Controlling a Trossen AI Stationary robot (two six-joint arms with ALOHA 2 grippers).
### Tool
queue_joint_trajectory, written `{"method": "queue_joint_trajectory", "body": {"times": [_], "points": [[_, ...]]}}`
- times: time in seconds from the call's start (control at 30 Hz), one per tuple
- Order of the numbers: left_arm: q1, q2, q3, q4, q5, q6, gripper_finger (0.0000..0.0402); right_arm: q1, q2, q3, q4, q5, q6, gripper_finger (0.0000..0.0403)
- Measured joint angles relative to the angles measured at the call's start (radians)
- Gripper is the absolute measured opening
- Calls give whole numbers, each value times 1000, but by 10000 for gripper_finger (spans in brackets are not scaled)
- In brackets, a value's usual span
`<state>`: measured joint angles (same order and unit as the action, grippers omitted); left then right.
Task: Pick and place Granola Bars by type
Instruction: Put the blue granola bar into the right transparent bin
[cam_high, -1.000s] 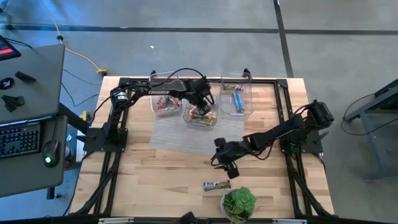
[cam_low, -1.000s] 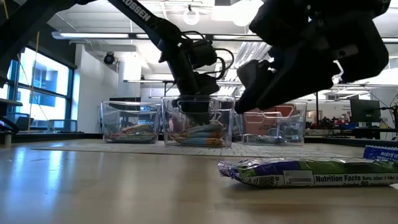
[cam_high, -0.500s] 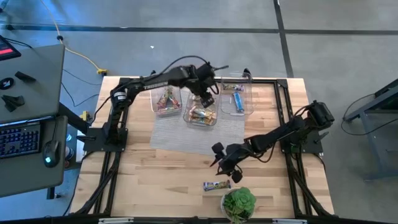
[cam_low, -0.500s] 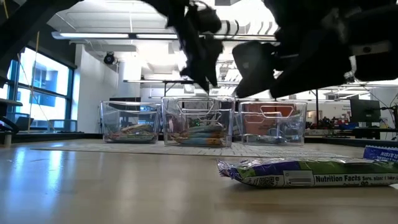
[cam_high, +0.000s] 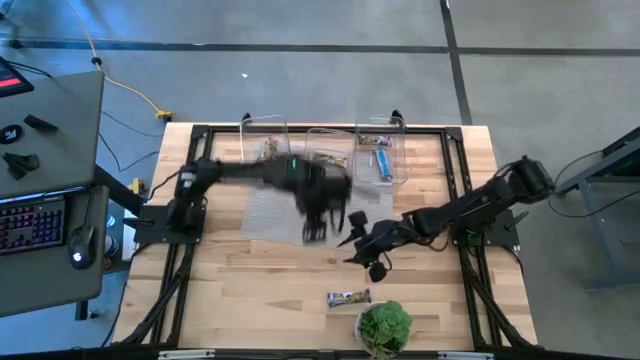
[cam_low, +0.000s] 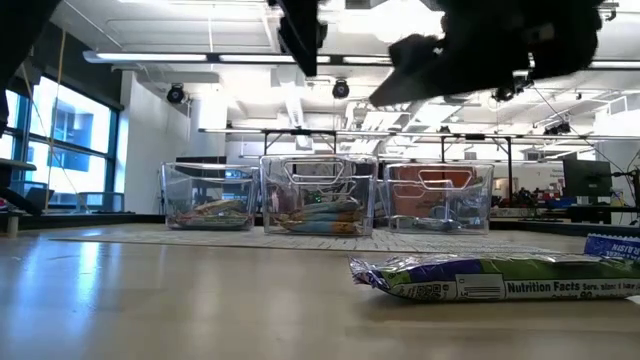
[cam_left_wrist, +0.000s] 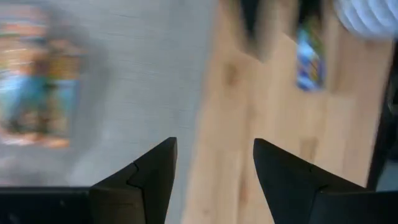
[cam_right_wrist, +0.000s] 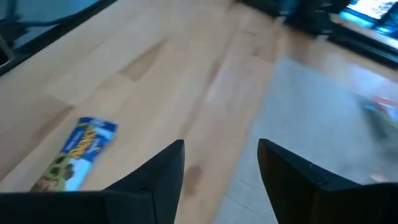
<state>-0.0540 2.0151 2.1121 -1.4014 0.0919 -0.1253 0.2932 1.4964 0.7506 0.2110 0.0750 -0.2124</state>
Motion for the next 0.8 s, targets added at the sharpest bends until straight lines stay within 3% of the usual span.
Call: {"method": "queue_joint_trajectory", "body": {"times": [0.17, 0.33, 0.5, 0.67, 0.8], "points": [[-192, -3, -106, 138, -73, -6, 207, 2, -142, 0, -131, 89, 81, 188], [-304, -6, -308, 524, -97, -5, 207, 4, -278, 0, -185, 95, 203, 188], [-321, -6, -513, 861, -81, -64, 207, 11, -356, 0, -184, 121, 238, 188], [-319, 7, -633, 1201, -79, -69, 207, 18, -368, 0, -186, 121, 238, 188], [-321, 53, -695, 1334, -26, -63, 207, 23, -365, 0, -189, 121, 239, 188]]}}
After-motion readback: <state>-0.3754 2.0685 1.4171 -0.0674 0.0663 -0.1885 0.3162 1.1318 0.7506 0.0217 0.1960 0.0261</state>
